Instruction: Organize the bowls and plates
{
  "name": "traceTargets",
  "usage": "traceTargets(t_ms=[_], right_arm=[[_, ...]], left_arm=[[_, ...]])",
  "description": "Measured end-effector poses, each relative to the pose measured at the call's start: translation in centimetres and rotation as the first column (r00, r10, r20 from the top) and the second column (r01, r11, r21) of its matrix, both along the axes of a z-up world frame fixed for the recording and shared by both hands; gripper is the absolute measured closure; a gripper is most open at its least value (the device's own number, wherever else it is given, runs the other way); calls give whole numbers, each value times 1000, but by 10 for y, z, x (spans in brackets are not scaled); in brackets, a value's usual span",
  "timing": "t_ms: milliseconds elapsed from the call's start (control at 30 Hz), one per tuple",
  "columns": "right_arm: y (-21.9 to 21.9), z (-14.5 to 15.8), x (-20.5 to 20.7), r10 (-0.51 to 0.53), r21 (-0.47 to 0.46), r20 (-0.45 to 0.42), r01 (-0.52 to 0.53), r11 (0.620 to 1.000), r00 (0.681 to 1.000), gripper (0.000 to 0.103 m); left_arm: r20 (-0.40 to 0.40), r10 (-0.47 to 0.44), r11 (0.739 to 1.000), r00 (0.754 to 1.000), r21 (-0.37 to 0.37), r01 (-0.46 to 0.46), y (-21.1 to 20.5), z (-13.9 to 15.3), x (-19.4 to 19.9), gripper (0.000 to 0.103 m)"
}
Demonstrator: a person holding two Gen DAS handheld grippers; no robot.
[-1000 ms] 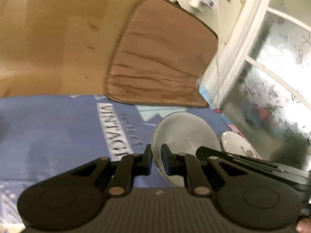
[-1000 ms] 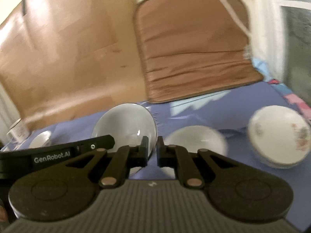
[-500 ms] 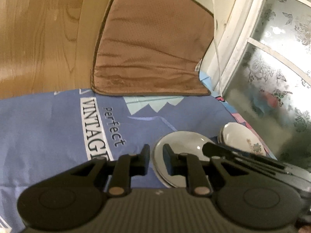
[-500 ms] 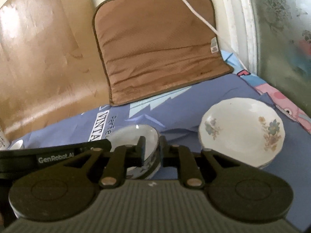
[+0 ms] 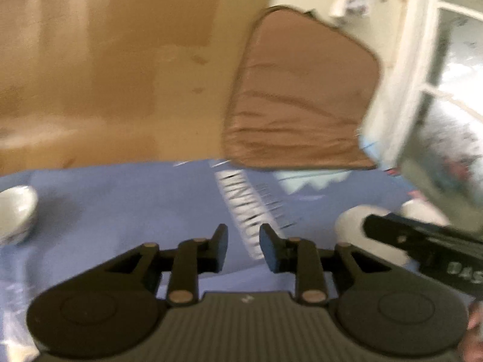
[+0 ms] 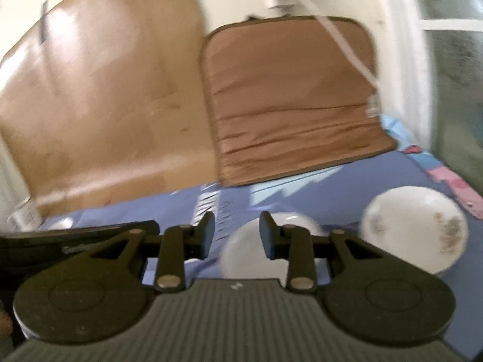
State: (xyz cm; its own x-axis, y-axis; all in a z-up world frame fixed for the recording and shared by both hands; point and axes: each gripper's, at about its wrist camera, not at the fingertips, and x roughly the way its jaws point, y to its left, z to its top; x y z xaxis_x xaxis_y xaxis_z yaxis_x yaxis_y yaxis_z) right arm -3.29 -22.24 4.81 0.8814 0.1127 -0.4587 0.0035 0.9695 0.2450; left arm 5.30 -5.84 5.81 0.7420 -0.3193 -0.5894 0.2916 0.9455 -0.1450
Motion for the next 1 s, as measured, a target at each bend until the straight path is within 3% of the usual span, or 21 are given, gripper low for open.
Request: traceTargets(t_ms=[200,400,600,700,833,900,1000], right_arm=[[44,-14,12,113,2,-70,-113,994,991,67],[73,-21,31,191,53,-157,-185,981,969,67],[94,-23,43,229,78,-202,-217,973,952,67],[106,-23,49,248,70,-214,-238,969,945,67],[125,-20,59,281,58,-223,-275,960,933,67],[136,-16,66,297,60,-224,-291,955,928,67],[151,-9,76,326,94,-226,-312,945,918,67]], left_arm=[[-30,119,991,992,71,-117,47,-16,3,79],[-12,176,980,984,101,-174,81,-20,-1,76],[11,196,978,981,72,-196,109,-19,-8,76],[34,247,969,968,-4,-247,141,-10,-14,76],[38,397,911,917,-137,-389,199,4,-11,77],[21,460,876,888,-174,-449,225,8,-5,78],[-16,496,847,868,-210,-488,250,9,8,78]])
